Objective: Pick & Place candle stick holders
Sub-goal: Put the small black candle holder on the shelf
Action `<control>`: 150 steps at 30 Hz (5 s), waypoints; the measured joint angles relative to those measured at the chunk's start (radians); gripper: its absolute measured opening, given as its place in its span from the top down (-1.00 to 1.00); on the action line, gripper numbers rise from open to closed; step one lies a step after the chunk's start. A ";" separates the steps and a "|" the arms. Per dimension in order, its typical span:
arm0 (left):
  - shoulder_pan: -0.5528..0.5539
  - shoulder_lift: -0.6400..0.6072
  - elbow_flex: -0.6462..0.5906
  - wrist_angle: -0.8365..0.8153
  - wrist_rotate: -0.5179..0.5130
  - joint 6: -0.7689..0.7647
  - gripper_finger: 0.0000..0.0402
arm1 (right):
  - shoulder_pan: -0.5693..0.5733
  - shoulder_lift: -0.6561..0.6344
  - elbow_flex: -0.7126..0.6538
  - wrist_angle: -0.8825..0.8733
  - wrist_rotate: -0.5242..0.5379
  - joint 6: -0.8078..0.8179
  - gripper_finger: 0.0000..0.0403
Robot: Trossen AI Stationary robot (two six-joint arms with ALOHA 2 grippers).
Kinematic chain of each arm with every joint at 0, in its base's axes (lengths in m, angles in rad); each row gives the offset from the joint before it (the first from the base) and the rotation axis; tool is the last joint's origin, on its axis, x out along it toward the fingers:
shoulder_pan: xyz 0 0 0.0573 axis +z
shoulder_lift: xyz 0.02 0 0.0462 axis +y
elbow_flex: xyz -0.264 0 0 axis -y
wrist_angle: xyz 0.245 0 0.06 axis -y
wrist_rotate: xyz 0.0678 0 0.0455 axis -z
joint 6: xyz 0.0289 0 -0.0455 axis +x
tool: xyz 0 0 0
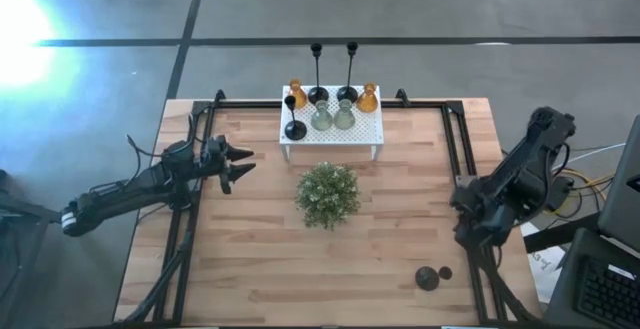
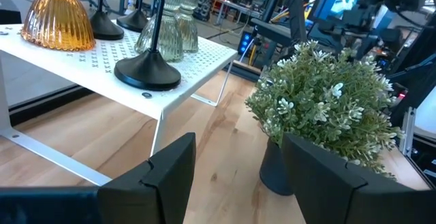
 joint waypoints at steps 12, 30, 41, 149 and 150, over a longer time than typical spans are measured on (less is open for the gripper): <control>0.000 0.000 0.000 0.000 0.000 0.000 -0.11 | 0.182 0.193 0.000 0.037 -0.194 0.223 0.06; 0.000 0.000 0.000 0.000 0.000 0.000 -0.11 | 0.259 0.470 -0.001 0.388 -0.184 0.295 0.06; 0.000 0.000 0.000 -0.001 0.000 0.000 -0.11 | 0.260 0.526 0.046 0.420 -0.004 0.292 0.06; 0.000 0.000 0.000 -0.013 0.000 0.000 -0.11 | -1.427 0.794 1.042 -0.077 -0.245 -1.663 0.65; 0.000 0.000 0.000 -0.013 0.000 0.000 -0.11 | -1.433 0.799 1.047 -0.076 -0.248 -1.671 0.65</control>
